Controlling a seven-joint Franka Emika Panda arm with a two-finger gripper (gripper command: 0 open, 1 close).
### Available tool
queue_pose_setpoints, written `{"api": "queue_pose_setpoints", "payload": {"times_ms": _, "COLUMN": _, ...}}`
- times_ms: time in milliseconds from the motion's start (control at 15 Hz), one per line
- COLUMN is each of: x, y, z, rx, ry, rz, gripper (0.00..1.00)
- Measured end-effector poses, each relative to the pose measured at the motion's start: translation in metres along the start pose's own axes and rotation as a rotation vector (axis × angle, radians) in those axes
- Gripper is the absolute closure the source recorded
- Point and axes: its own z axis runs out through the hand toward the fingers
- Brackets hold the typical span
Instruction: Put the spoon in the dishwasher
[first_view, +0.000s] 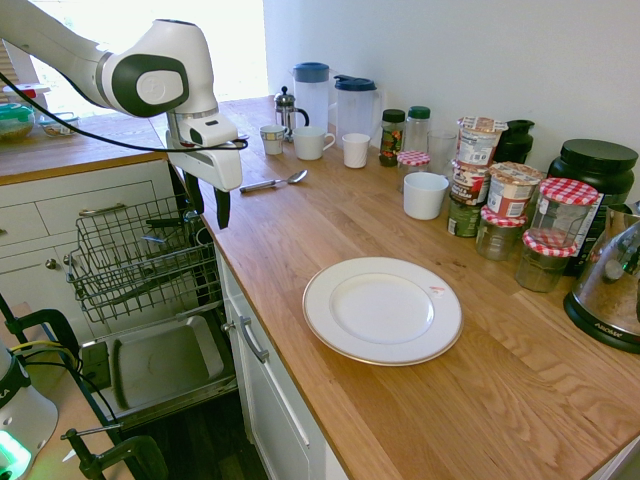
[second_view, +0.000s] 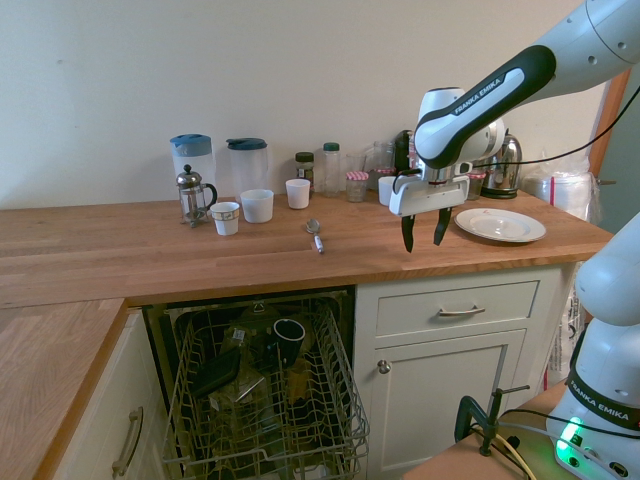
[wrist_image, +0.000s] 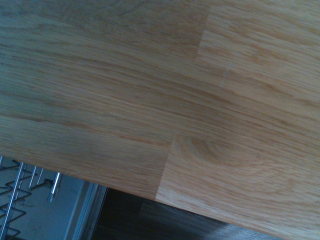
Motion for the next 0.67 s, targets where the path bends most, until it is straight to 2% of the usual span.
{"api": "queue_pose_setpoints", "payload": {"times_ms": 200, "x": 0.001, "y": -0.001, "z": 0.002, "rx": 0.001, "ry": 0.000, "rz": 0.004, "gripper": 0.00}}
{"api": "queue_pose_setpoints", "payload": {"times_ms": 400, "x": 0.006, "y": -0.012, "z": -0.012, "rx": 0.034, "ry": 0.017, "rz": 0.052, "gripper": 0.00}}
{"api": "queue_pose_setpoints", "payload": {"times_ms": 667, "x": 0.015, "y": -0.066, "z": -0.030, "rx": 0.085, "ry": 0.016, "rz": 0.147, "gripper": 0.00}}
